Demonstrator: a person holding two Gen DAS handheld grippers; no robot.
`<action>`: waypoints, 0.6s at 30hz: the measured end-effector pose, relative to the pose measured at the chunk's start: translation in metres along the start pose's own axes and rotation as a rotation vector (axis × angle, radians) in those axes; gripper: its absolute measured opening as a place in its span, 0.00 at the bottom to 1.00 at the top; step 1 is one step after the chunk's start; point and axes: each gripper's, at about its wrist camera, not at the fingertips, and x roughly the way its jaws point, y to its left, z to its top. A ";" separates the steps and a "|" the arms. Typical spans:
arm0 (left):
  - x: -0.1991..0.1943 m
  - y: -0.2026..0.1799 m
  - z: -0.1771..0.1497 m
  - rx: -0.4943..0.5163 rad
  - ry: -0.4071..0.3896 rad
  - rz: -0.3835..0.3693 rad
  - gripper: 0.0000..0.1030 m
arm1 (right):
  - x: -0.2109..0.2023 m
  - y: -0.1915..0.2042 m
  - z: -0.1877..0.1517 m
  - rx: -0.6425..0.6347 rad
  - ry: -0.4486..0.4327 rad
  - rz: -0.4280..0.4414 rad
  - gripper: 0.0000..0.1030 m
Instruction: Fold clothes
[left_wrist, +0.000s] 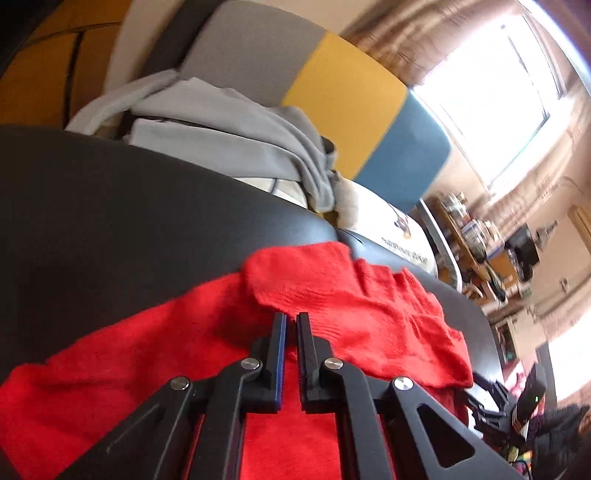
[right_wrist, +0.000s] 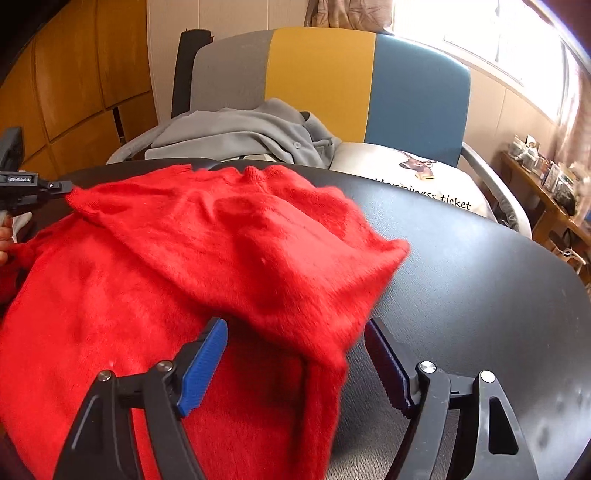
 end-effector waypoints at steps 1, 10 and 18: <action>-0.002 0.005 -0.004 -0.011 0.002 0.006 0.04 | -0.004 0.000 -0.002 -0.003 -0.001 0.003 0.75; -0.005 0.017 -0.022 -0.033 -0.020 0.183 0.03 | -0.025 -0.008 -0.003 0.045 -0.029 0.053 0.76; 0.009 -0.052 -0.026 0.134 -0.051 0.121 0.13 | 0.000 0.007 0.011 0.036 0.009 0.092 0.76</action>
